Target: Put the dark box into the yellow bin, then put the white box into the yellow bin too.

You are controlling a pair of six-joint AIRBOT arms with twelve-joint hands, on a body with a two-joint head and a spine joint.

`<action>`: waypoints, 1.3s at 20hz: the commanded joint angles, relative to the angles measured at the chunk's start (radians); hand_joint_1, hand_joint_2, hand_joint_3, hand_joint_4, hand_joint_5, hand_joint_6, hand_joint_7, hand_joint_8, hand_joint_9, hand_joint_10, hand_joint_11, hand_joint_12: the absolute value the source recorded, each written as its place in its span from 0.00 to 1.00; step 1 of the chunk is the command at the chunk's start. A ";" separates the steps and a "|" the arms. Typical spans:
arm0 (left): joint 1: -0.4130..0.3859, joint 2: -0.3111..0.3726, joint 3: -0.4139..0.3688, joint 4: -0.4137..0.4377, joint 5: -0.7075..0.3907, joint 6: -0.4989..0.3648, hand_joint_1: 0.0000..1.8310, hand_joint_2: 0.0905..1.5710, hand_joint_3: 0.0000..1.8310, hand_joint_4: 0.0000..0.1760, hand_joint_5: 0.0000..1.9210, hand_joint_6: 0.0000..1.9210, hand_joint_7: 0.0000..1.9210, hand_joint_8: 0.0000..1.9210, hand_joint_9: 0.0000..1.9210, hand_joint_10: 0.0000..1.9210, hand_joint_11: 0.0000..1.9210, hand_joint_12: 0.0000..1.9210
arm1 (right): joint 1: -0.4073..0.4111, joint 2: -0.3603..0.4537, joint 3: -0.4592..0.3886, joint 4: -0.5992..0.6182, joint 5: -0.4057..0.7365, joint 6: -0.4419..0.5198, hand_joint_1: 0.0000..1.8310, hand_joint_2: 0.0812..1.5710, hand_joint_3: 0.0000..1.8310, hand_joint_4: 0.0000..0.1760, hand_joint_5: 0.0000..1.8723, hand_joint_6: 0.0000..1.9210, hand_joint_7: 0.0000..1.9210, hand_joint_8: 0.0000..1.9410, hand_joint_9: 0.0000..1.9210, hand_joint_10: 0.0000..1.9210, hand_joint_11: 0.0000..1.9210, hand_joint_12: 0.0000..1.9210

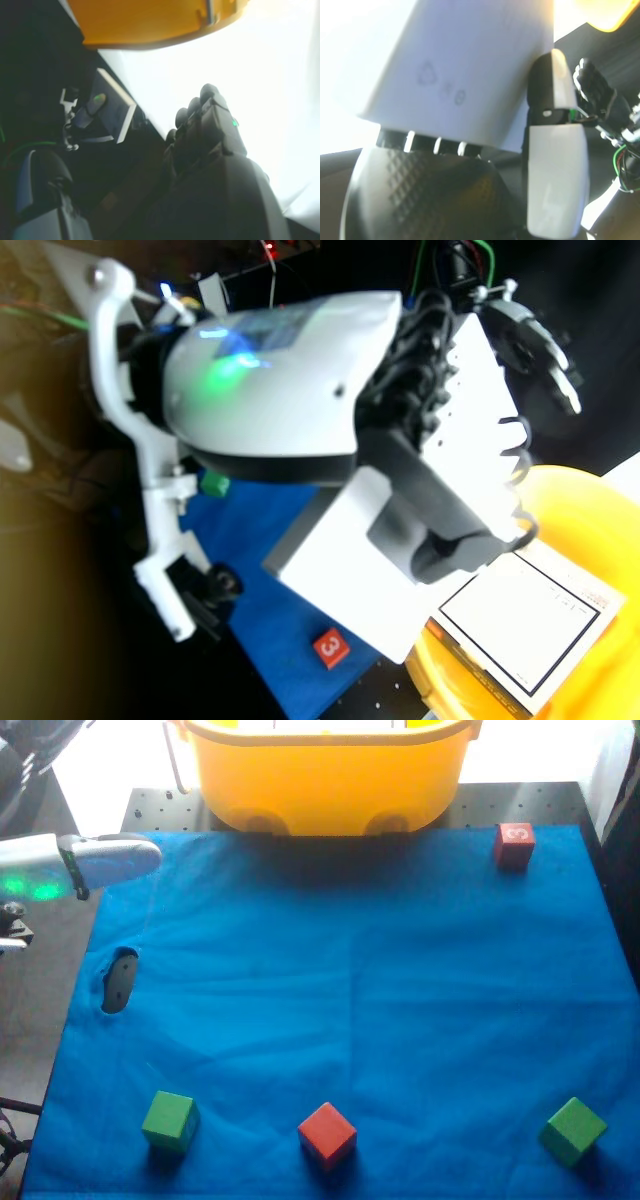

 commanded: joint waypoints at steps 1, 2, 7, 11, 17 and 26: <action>-0.002 0.008 -0.005 -0.030 -0.161 0.003 0.43 0.54 0.01 0.52 0.01 0.00 0.09 0.00 0.07 0.01 0.05 0.01 | 0.022 -0.004 0.010 0.009 0.123 -0.004 0.70 0.65 0.00 0.00 0.63 0.22 0.59 0.50 0.58 0.53 0.50 0.81; 0.003 0.008 -0.011 -0.033 -0.176 0.005 0.43 0.54 0.01 0.52 0.01 0.00 0.09 0.00 0.07 0.01 0.05 0.01 | 0.022 -0.008 0.017 0.009 0.123 -0.004 0.70 0.65 0.00 0.00 0.63 0.22 0.59 0.50 0.58 0.53 0.50 0.81; 0.020 0.006 -0.049 -0.036 -0.268 0.027 0.41 0.62 0.01 0.74 0.02 0.00 0.06 0.00 0.05 0.00 0.02 0.00 | 0.022 -0.038 0.065 0.012 0.122 -0.004 0.71 0.64 0.00 0.00 0.60 0.29 0.66 0.35 0.70 0.30 0.58 0.66; 0.021 0.000 -0.067 -0.020 -0.305 0.035 0.34 0.63 0.01 0.80 0.01 0.00 0.04 0.00 0.04 0.00 0.02 0.00 | 0.008 -0.061 0.102 0.020 0.122 -0.004 0.70 0.65 0.00 0.00 0.62 0.23 0.61 0.47 0.62 0.53 0.54 0.82; 0.021 -0.003 -0.082 0.002 -0.315 0.040 0.35 0.58 0.00 0.96 0.03 0.00 0.07 0.00 0.04 0.00 0.03 0.00 | -0.008 -0.090 0.128 0.043 0.122 -0.004 0.64 0.65 0.00 0.00 0.61 0.37 0.59 0.88 0.66 0.99 0.71 1.00; 0.021 -0.013 -0.082 0.002 -0.323 0.040 0.32 0.56 0.00 0.64 0.01 0.00 0.07 0.00 0.05 0.00 0.04 0.01 | -0.007 -0.135 0.168 0.043 0.085 -0.004 0.61 0.56 0.00 0.44 0.29 0.00 0.32 0.00 0.32 0.00 0.20 0.13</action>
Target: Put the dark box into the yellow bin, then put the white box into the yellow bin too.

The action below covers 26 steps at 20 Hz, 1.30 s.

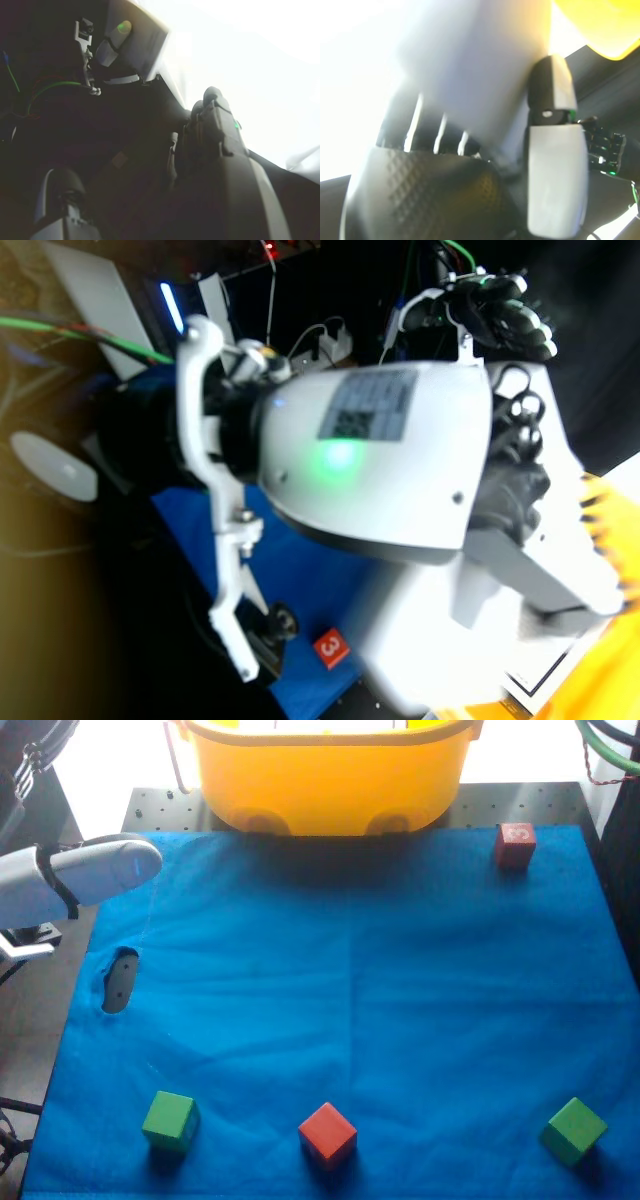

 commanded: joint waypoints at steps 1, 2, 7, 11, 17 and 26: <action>-0.004 -0.008 -0.003 -0.023 -0.116 -0.005 0.32 0.57 0.01 0.55 0.01 0.00 0.07 0.00 0.04 0.00 0.04 0.01 | 0.014 -0.002 0.006 0.009 0.114 -0.003 0.58 0.55 0.00 0.54 0.26 0.00 0.27 0.00 0.27 0.00 0.15 0.10; -0.004 -0.009 -0.003 -0.023 -0.116 -0.005 0.32 0.57 0.01 0.55 0.01 0.00 0.07 0.00 0.04 0.00 0.04 0.01 | 0.014 -0.001 0.006 0.009 0.112 -0.003 0.58 0.55 0.00 0.54 0.26 0.00 0.27 0.00 0.27 0.00 0.15 0.10; -0.003 -0.010 -0.004 -0.023 -0.111 -0.005 0.33 0.58 0.00 0.50 0.01 0.00 0.07 0.00 0.04 0.00 0.03 0.00 | 0.014 0.003 0.003 0.009 0.105 -0.003 0.56 0.54 0.00 0.42 0.25 0.00 0.25 0.00 0.26 0.00 0.12 0.08; -0.003 -0.009 -0.005 -0.024 -0.106 -0.005 0.33 0.59 0.00 0.59 0.02 0.01 0.07 0.00 0.03 0.00 0.02 0.00 | 0.014 0.021 -0.012 0.014 0.104 -0.003 0.54 0.54 0.00 0.48 0.25 0.00 0.26 0.00 0.29 0.00 0.15 0.09; -0.003 0.001 -0.006 -0.035 -0.082 -0.005 0.35 0.53 0.00 0.50 0.00 0.00 0.07 0.00 0.06 0.01 0.07 0.02 | 0.014 0.065 -0.056 0.021 0.105 -0.003 0.57 0.51 0.00 0.84 0.10 0.00 0.27 0.00 0.25 0.00 0.11 0.07; -0.003 0.062 -0.020 -0.073 -0.060 -0.005 0.35 0.55 0.00 0.46 0.01 0.01 0.08 0.01 0.06 0.00 0.04 0.01 | 0.016 0.139 -0.137 0.029 0.123 -0.003 0.52 0.50 0.00 1.00 0.03 0.00 0.20 0.00 0.21 0.00 0.10 0.06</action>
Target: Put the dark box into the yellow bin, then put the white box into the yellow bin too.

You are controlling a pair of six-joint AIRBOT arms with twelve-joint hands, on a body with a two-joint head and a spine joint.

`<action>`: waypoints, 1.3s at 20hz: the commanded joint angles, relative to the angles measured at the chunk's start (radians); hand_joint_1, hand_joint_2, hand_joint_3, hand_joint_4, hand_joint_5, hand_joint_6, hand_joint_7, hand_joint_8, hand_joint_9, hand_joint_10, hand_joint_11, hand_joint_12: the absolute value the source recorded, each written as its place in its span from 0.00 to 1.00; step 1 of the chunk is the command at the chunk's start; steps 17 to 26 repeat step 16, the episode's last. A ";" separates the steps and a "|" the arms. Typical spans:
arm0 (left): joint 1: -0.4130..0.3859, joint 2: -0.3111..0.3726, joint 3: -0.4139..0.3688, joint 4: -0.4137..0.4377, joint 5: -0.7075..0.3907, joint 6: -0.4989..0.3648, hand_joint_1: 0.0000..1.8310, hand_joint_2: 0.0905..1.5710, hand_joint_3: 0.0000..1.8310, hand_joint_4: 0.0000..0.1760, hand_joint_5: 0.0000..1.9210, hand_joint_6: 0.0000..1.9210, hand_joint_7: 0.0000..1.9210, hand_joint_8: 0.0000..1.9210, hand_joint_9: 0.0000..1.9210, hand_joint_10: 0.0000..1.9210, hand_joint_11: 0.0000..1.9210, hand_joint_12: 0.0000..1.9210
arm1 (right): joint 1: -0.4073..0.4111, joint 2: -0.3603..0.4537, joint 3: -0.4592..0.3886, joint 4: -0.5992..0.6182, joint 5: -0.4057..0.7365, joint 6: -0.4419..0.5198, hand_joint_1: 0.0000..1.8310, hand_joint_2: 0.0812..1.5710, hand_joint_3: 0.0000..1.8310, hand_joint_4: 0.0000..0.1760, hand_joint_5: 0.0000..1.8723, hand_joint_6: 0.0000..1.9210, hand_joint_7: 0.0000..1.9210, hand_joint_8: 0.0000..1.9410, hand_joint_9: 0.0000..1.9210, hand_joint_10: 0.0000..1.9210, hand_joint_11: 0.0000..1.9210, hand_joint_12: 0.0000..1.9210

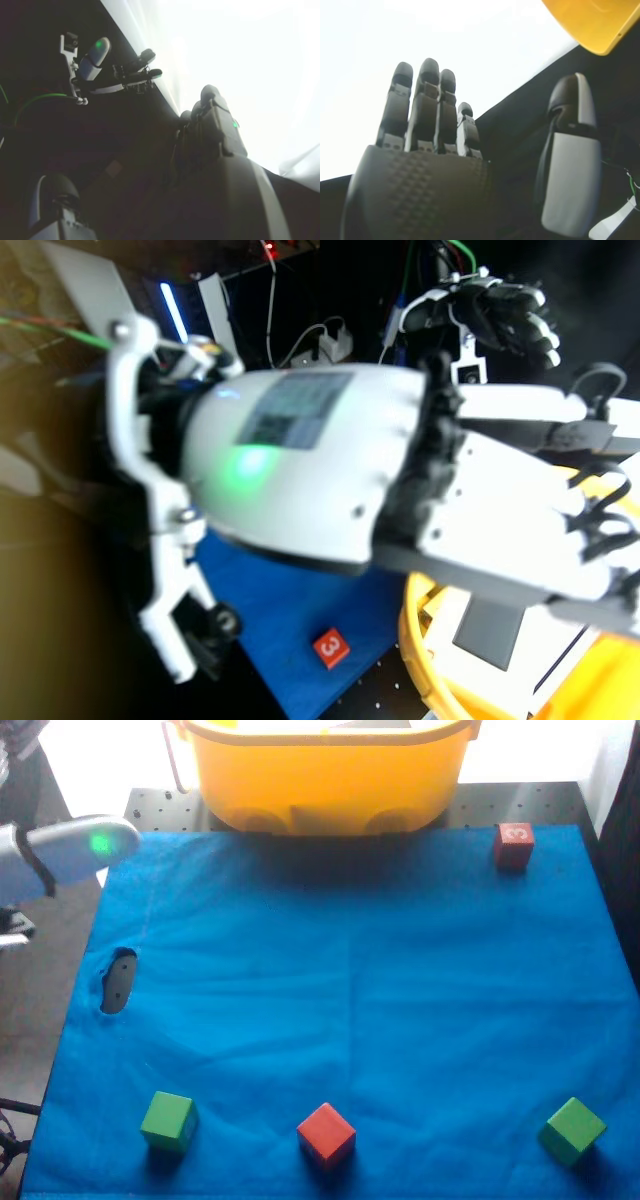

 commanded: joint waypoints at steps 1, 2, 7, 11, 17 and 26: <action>-0.004 0.013 -0.001 -0.029 -0.111 -0.005 0.33 0.56 0.01 0.38 0.01 0.00 0.09 0.00 0.08 0.01 0.08 0.03 | 0.016 0.007 -0.010 0.007 0.142 -0.002 0.54 0.50 0.00 1.00 0.02 0.00 0.18 0.00 0.19 0.00 0.07 0.05; -0.004 0.025 -0.002 -0.033 -0.107 -0.005 0.33 0.56 0.01 0.38 0.01 0.00 0.09 0.00 0.08 0.01 0.08 0.03 | 0.016 0.017 -0.024 0.007 0.147 -0.002 0.54 0.50 0.00 1.00 0.02 0.00 0.18 0.00 0.19 0.00 0.07 0.05; -0.004 0.082 -0.006 -0.058 -0.095 -0.005 0.41 0.57 0.00 0.33 0.04 0.01 0.07 0.00 0.05 0.00 0.05 0.02 | 0.020 0.085 -0.095 0.006 0.199 -0.002 0.46 0.48 0.00 1.00 0.01 0.00 0.19 0.00 0.18 0.00 0.07 0.05; -0.003 0.146 -0.028 -0.082 -0.125 -0.005 0.41 0.67 0.01 0.63 0.11 0.00 0.04 0.00 0.01 0.00 0.00 0.00 | 0.020 0.172 -0.182 0.000 0.272 -0.003 0.44 0.51 0.01 1.00 0.00 0.00 0.16 0.00 0.14 0.00 0.06 0.04; 0.013 0.216 -0.056 -0.115 -0.170 -0.005 0.25 0.85 0.01 1.00 0.07 0.00 0.00 0.00 0.00 0.00 0.00 0.00 | 0.020 0.295 -0.297 -0.063 0.291 -0.022 0.53 0.45 0.00 1.00 0.00 0.00 0.16 0.01 0.13 0.00 0.05 0.04; 0.013 0.216 -0.056 -0.115 -0.170 -0.005 0.25 0.85 0.01 1.00 0.07 0.00 0.00 0.00 0.00 0.00 0.00 0.00 | 0.020 0.295 -0.297 -0.063 0.291 -0.022 0.53 0.45 0.00 1.00 0.00 0.00 0.16 0.01 0.13 0.00 0.05 0.04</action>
